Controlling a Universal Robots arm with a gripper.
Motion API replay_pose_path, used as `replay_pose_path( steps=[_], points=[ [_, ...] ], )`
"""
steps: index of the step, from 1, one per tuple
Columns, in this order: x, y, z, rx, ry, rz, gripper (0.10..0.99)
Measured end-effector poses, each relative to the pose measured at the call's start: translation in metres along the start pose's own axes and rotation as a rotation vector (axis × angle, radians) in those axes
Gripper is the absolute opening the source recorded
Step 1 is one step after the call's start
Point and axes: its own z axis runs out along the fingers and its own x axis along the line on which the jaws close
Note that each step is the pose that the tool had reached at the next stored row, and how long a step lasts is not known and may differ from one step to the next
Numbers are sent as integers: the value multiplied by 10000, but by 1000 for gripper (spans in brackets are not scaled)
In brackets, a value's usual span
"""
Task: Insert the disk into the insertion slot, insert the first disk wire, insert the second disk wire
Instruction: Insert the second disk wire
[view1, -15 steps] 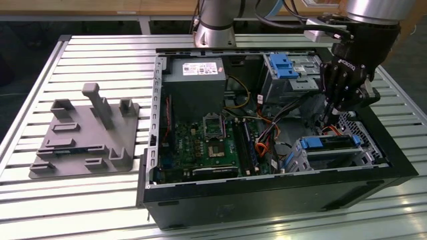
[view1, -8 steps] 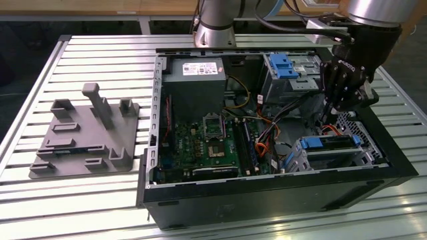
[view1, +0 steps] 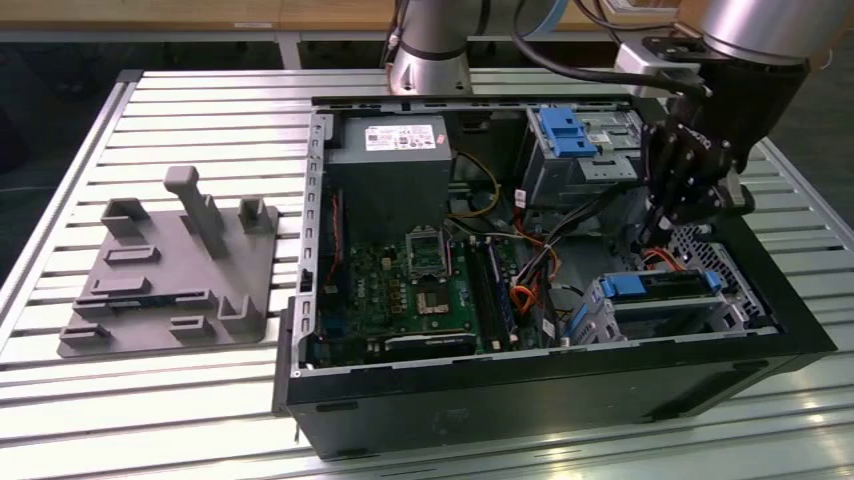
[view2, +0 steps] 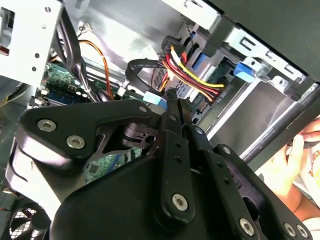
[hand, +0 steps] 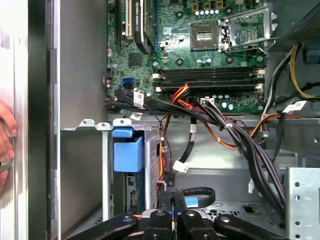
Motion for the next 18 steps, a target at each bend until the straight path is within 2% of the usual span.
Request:
replay_pose_path(
  steps=[10, 15, 18],
  points=[
    [132, -9, 20, -25, -68, 72, 145],
    [149, -40, 22, -97, -67, 105, 145],
    [156, -55, 23, -189, -64, 117, 145]
  ],
)
